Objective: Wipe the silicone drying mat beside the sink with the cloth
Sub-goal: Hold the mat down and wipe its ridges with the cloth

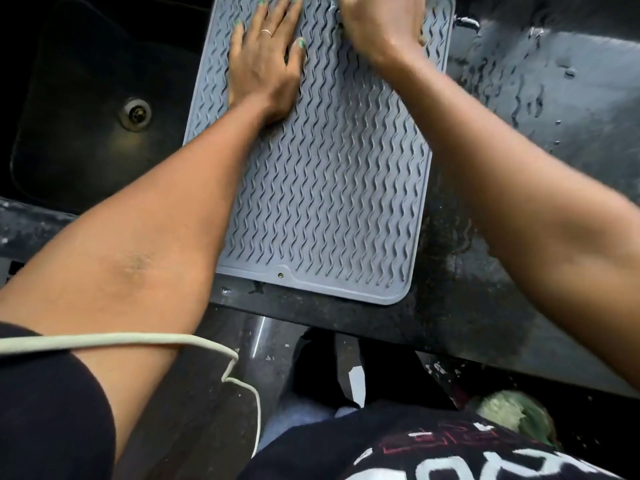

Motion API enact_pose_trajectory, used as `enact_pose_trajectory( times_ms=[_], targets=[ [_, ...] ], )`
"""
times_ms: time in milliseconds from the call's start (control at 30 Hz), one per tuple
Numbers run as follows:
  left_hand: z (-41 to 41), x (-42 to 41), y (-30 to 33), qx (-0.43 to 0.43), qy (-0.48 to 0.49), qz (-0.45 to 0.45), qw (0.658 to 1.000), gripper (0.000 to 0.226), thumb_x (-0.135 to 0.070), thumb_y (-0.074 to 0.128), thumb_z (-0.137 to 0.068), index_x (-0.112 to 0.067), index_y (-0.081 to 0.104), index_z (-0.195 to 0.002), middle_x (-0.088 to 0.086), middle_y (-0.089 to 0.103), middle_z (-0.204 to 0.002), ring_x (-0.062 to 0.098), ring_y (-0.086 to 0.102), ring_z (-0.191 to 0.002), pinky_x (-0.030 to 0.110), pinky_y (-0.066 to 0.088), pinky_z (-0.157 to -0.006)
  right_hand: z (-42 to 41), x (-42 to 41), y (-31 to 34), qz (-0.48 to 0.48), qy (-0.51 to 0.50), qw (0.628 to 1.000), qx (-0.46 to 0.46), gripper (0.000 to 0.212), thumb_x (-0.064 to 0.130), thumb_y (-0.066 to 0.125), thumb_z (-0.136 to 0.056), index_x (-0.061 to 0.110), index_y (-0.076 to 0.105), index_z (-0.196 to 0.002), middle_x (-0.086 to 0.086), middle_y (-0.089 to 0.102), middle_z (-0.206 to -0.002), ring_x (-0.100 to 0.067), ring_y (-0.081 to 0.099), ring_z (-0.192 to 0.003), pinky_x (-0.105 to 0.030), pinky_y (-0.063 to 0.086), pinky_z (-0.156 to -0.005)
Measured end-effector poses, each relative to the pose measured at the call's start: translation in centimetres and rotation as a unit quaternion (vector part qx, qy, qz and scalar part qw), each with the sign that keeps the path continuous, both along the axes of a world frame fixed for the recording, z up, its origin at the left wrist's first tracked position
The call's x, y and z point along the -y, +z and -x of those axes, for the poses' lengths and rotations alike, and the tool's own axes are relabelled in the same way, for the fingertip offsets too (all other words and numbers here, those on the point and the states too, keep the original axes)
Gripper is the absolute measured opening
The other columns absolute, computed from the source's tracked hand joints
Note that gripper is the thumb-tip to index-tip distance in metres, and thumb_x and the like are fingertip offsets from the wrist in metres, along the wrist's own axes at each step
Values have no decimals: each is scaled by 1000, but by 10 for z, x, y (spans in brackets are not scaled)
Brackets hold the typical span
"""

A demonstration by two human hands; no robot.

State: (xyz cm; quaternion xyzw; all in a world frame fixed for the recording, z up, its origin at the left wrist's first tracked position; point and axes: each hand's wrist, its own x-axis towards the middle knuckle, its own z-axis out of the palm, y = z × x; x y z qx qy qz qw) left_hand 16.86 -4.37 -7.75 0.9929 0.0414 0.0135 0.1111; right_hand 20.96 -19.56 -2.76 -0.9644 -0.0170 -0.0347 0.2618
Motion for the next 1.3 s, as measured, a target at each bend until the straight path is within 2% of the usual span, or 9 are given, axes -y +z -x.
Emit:
enact_pose_trajectory(
  times_ms=[133,233,300,567,667,767,900,1133,1300],
  targets=[
    [1,1,0,-1,-3,-10,1000,53,-36,18,-100,-30,14,-152,-5,16,-161,14,11,-149,40,4,-121,-1,-4,-15,41,79,996,31,18,35,39,-91,19,47,-88,-6,61,-106,-16,54,-99,-27,41,-80],
    [1,1,2,-11,-5,-16,1000,53,-34,17,-100,-29,13,-153,-4,14,-161,15,9,-149,40,3,-122,53,-7,-19,14,109,990,88,15,24,45,-83,14,56,-81,1,46,-87,-13,43,-74,-9,32,-57],
    [1,1,4,-13,-3,-19,1000,52,-34,18,-101,-29,12,-153,-5,13,-162,15,9,-149,39,3,-122,105,-7,-21,-21,122,988,96,12,18,50,-77,9,58,-73,-1,47,-78,-12,39,-62,-12,24,-49],
    [4,3,6,-17,-7,-19,1000,53,-37,18,-101,-27,13,-153,-2,14,-161,16,10,-149,41,3,-121,215,10,5,-55,225,973,-15,20,29,63,-69,11,57,-62,0,46,-67,-24,50,-55,-24,28,-51],
    [10,3,8,-33,-26,-34,999,54,-37,18,-102,-25,9,-154,1,9,-162,20,6,-150,42,1,-121,177,18,14,-164,122,979,-14,17,30,54,-76,18,56,-64,4,51,-70,-12,44,-58,-23,31,-50],
    [29,5,9,-53,-30,-37,997,55,-35,18,-103,-22,4,-154,4,2,-163,23,0,-150,42,-2,-121,112,23,7,-122,13,991,61,17,27,51,-82,15,59,-89,-1,55,-95,-12,52,-77,-18,36,-60],
    [62,8,8,-62,-35,-39,997,54,-35,17,-103,-20,2,-154,5,-1,-162,22,-2,-150,43,-2,-121,67,30,-18,75,53,995,39,42,33,47,-87,16,50,-125,-6,46,-135,-23,43,-123,-32,41,-95],
    [75,12,9,-52,-28,-48,997,54,-35,15,-102,-23,5,-154,5,4,-162,20,3,-150,41,1,-122,150,19,-27,1,89,992,87,25,26,48,-78,6,61,-84,-9,60,-98,-15,45,-68,-22,34,-58],
    [75,13,10,-55,-21,-40,997,54,-37,15,-102,-24,5,-153,5,5,-162,20,3,-150,41,1,-122,252,32,-13,-23,162,985,62,19,26,60,-69,7,58,-65,-4,51,-71,-16,36,-56,-22,24,-49]
  ],
)
